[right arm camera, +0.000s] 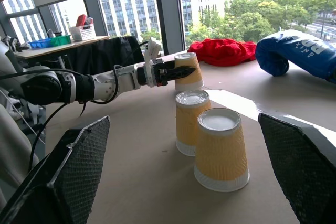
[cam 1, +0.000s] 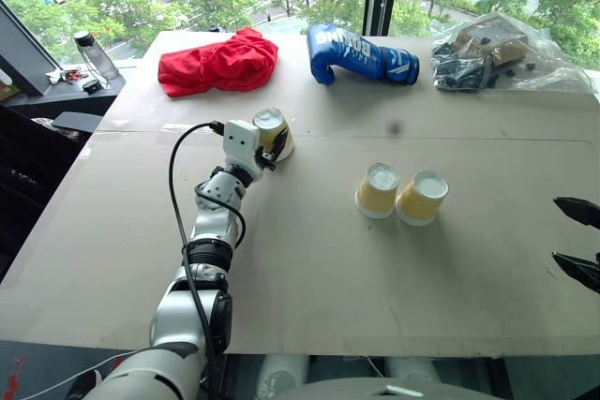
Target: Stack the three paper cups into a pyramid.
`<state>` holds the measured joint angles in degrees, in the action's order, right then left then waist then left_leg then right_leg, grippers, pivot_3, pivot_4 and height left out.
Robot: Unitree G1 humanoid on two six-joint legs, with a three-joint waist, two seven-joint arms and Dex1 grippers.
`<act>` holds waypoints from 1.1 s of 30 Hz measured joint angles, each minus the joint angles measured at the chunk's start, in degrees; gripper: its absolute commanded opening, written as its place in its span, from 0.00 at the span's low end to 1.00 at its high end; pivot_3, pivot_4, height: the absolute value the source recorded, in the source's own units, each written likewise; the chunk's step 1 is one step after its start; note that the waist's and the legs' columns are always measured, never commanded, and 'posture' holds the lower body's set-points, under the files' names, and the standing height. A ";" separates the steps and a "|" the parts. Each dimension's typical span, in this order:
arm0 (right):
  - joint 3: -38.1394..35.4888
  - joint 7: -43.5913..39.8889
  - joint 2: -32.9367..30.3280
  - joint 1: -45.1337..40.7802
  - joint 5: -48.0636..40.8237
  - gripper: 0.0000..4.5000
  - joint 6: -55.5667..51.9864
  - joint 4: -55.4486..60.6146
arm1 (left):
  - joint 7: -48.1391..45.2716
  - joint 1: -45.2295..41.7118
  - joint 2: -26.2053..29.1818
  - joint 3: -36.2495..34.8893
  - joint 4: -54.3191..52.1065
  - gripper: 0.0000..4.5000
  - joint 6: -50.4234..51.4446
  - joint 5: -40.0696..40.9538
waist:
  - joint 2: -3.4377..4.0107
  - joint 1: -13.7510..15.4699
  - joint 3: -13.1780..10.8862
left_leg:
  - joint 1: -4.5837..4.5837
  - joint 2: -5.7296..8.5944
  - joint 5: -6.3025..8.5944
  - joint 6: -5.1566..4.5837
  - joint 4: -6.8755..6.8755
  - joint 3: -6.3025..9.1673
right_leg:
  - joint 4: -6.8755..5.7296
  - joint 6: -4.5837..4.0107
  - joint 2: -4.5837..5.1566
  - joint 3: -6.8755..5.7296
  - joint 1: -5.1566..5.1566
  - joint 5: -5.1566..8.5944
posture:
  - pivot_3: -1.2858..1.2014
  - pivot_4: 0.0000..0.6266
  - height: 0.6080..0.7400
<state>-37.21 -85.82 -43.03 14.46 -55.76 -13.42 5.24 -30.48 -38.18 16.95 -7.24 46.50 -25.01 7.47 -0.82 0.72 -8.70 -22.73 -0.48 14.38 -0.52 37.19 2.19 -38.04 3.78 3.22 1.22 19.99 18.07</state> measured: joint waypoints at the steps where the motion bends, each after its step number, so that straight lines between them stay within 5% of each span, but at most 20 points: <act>1: -0.09 -0.10 0.00 0.03 0.02 1.00 0.01 -0.45 | -1.62 -0.28 0.21 0.00 -1.13 0.52 0.08 0.61 | 0.00 -0.01 -0.01 | -0.01 0.00 0.00 0.00 0.00 0.00 | 0.00 0.00 0.00 0.00 0.00 0.00 | 0.52 0.24 1.00; 9: -0.40 -0.24 -0.05 -1.47 0.43 1.00 0.01 -1.98 | -15.36 -5.94 -1.44 3.53 -13.40 0.52 12.45 8.55 | -0.01 0.18 -0.01 | -0.09 0.05 -0.01 0.01 0.07 -0.01 | 0.03 0.00 0.03 -0.07 -0.03 0.00 | 0.52 0.24 1.00; 14: -0.36 -0.29 -0.14 -2.03 1.09 1.00 0.04 -2.41 | -28.87 -10.90 -8.52 15.67 -26.94 0.52 29.19 14.89 | 0.02 -0.01 -0.03 | -0.09 0.03 -0.01 0.02 0.06 -0.07 | 0.05 0.00 -0.04 -0.07 -0.04 0.00 | 0.52 0.24 1.00; 23: -0.39 -0.36 -0.01 -1.03 1.51 1.00 0.32 -2.25 | -32.47 -11.04 -11.28 19.34 -29.78 0.52 35.72 15.10 | 0.14 -1.12 -0.04 | 0.02 0.00 0.00 0.00 0.07 -0.03 | 0.05 0.00 -0.08 0.07 -0.10 0.00 | 0.52 0.24 1.00; 33: -0.42 -0.35 0.02 -0.02 1.49 1.00 0.31 -1.50 | -32.99 -9.36 -6.64 20.91 -32.45 0.52 37.75 12.14 | 0.15 -1.13 -0.05 | 0.02 0.00 0.00 -0.01 0.06 0.01 | 0.07 0.00 -0.07 0.05 -0.10 0.00 | 0.52 0.24 1.00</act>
<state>-37.63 -86.17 -43.01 14.45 -54.28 -13.11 3.75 -63.47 -47.54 10.30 13.67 14.05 12.74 19.61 -0.67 -0.41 -8.75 -22.72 -0.49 14.38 -0.53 37.26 2.20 -37.97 3.78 3.15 1.27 19.89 18.08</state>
